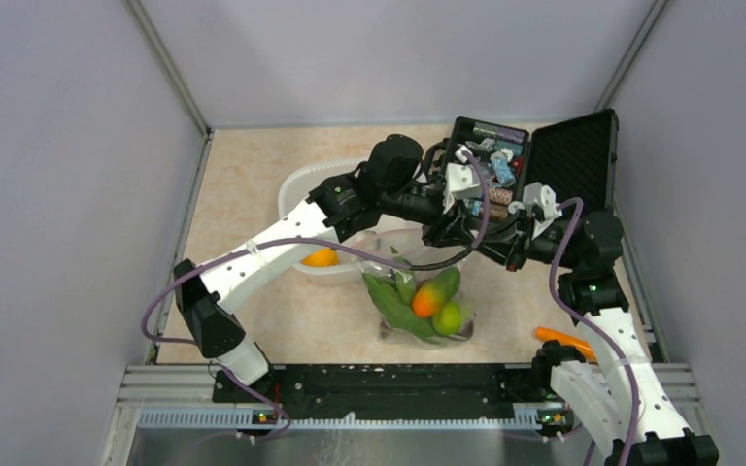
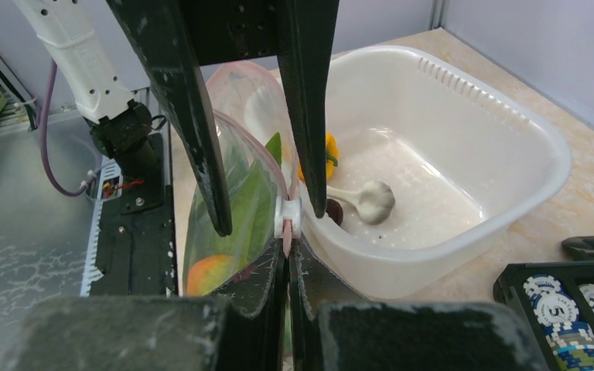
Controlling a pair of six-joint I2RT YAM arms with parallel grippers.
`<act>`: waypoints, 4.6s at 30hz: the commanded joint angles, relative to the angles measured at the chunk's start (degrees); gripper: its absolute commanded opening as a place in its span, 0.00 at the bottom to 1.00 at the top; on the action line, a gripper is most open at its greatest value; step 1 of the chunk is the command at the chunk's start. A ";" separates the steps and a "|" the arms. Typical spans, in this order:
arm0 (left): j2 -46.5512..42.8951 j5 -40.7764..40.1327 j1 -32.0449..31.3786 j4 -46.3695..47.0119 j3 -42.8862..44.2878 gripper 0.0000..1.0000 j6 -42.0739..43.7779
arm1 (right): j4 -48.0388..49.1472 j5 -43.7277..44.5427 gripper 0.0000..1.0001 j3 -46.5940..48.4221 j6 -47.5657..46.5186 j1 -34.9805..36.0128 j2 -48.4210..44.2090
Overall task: Place the food in the zip-top bag and seal the zipper
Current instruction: Zip the zipper food storage bag at the center of the board.
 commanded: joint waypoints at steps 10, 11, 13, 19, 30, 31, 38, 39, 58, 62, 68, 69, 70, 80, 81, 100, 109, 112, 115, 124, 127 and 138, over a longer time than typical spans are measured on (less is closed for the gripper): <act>1.39 2.67 -0.19 -3.41 2.55 0.19 3.08 | 2.26 -0.81 0.00 1.93 -0.69 0.62 -0.96; 1.20 2.60 -0.19 -3.08 2.35 0.22 2.86 | 2.25 -0.79 0.00 1.94 -0.75 0.65 -0.96; 0.85 2.42 -0.17 -2.64 2.10 0.26 2.61 | 2.08 -0.85 0.00 1.95 -0.77 0.59 -0.95; -0.06 1.75 -0.19 -1.27 1.05 0.26 1.91 | 1.89 -0.94 0.00 1.82 -0.89 0.60 -1.02; -1.99 -2.14 -0.19 -2.47 -0.11 0.10 3.72 | 1.76 -0.80 0.00 1.89 -1.23 0.58 -0.85; -2.10 -2.26 -0.19 -2.57 -0.07 0.11 3.81 | 1.72 -0.79 0.00 1.91 -1.24 0.63 -0.87; -2.16 -1.62 -0.19 -2.14 -0.14 0.34 3.33 | 1.46 -0.88 0.00 2.15 -1.35 0.62 -0.88; -2.19 -1.43 -0.19 -2.06 -0.11 0.34 3.30 | 1.40 -0.87 0.00 2.15 -1.40 0.63 -0.87; -2.33 1.55 -0.11 1.58 -0.94 0.28 1.10 | 0.31 -0.81 0.00 1.98 -2.39 0.61 -0.87; -1.94 1.48 -0.15 0.95 -0.85 0.22 0.90 | 0.31 -0.79 0.00 2.15 -2.38 0.64 -1.00; -1.85 -0.25 -0.18 -1.48 -0.59 0.30 2.45 | 0.23 -0.30 0.00 2.08 -2.46 0.61 -1.37; -1.85 -0.50 -0.16 -1.86 -0.47 0.31 2.71 | 0.29 -0.41 0.00 2.07 -2.45 0.61 -1.39; -1.77 -0.49 -0.20 -2.27 -0.30 0.31 2.93 | 0.31 -0.31 0.00 2.08 -2.41 0.64 -1.35; -1.38 0.15 -0.19 -0.24 0.08 0.24 1.20 | 0.06 -0.36 0.00 2.13 -2.25 0.60 -1.65; -1.48 0.11 -0.19 0.19 -0.08 0.24 0.95 | -0.03 -0.23 0.00 2.15 -2.33 0.65 -1.68; -3.78 -5.54 0.39 -6.49 -2.69 0.00 6.27 | -2.84 0.26 0.00 2.94 -4.41 0.64 -2.27; -4.48 -5.20 0.96 -8.59 -2.41 0.00 7.35 | -2.84 0.01 0.00 2.96 -4.33 0.65 -2.19; -4.13 -3.25 0.96 -7.45 -2.07 0.00 6.39 | -1.64 -0.51 0.00 2.50 -3.39 0.63 -1.97; -3.40 -0.73 0.83 -6.88 -0.86 0.00 5.14 | -1.32 -1.30 0.15 2.69 -2.68 0.62 -1.09; -2.42 0.87 0.34 -7.14 0.86 0.00 4.33 | -1.97 -1.84 0.44 3.38 -3.56 0.84 -0.15; -2.14 1.04 0.21 -7.14 1.23 0.00 4.21 | -2.78 -0.98 0.40 3.91 -3.74 1.80 0.59; -2.01 -0.13 0.08 -7.58 1.45 0.00 4.19 | -9.54 2.71 0.20 6.72 -8.82 6.05 2.59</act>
